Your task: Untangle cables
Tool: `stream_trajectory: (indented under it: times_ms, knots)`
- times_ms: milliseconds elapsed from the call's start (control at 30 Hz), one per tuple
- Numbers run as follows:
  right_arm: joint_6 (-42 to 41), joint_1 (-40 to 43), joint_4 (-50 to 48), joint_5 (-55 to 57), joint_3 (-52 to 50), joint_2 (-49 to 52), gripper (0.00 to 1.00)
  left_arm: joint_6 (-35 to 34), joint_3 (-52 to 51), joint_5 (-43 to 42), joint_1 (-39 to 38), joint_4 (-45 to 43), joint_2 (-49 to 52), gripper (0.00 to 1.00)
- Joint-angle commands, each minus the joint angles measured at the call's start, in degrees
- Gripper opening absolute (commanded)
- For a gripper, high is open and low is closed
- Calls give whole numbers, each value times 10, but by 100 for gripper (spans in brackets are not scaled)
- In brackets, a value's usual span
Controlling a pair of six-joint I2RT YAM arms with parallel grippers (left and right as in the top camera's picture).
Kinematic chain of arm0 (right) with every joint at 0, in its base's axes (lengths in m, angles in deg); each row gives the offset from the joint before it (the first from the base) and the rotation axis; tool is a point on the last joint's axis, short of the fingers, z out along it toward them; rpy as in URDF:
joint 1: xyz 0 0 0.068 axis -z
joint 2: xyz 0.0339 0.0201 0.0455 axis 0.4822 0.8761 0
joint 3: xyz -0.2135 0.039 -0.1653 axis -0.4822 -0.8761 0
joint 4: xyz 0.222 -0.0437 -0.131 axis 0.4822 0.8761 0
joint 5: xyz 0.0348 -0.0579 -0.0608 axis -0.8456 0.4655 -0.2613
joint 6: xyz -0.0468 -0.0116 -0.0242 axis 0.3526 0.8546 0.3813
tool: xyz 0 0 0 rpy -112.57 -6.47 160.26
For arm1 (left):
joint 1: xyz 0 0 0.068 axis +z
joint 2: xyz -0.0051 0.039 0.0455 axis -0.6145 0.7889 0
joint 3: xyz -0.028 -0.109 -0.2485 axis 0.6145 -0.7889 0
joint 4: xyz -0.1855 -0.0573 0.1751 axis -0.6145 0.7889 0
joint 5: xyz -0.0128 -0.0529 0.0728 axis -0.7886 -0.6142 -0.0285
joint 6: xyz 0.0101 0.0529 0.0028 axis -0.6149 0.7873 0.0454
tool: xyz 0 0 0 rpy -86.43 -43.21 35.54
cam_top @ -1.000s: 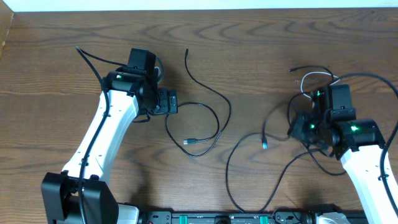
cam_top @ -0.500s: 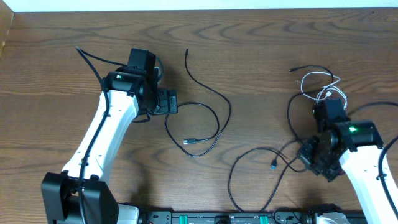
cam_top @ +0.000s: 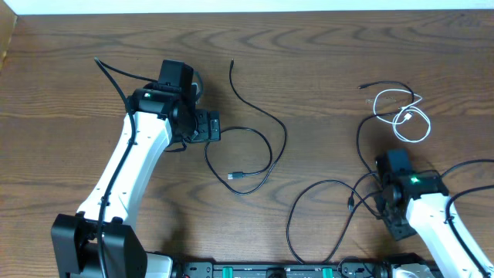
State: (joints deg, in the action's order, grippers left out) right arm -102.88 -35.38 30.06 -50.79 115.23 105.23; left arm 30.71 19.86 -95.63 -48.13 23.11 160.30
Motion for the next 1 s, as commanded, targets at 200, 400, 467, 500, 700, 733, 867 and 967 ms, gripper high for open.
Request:
stream_trajectory:
  times_ms: [200,400,467,500,700,733,867,967]
  knots:
    - [-19,3,-87,56,-31,-4,94,-2,-3,3,2,2,2,97]
    - [-19,3,-169,73,-55,-3,97,-2,-3,3,2,2,2,97]
    - [-20,3,-199,64,-73,4,99,-2,-3,3,2,2,2,97]
    - [-20,3,-210,64,-81,8,99,-2,-3,3,2,2,2,97]
    - [10,3,-320,48,-125,46,52,-2,-3,3,2,2,2,97]
    - [37,3,-340,34,-125,50,20,-2,-3,3,2,2,2,97]
    - [177,3,-444,-63,-123,49,1,-2,-3,3,2,2,2,97]
    - [306,3,-544,-176,-116,39,1,-2,-3,3,2,2,2,97]
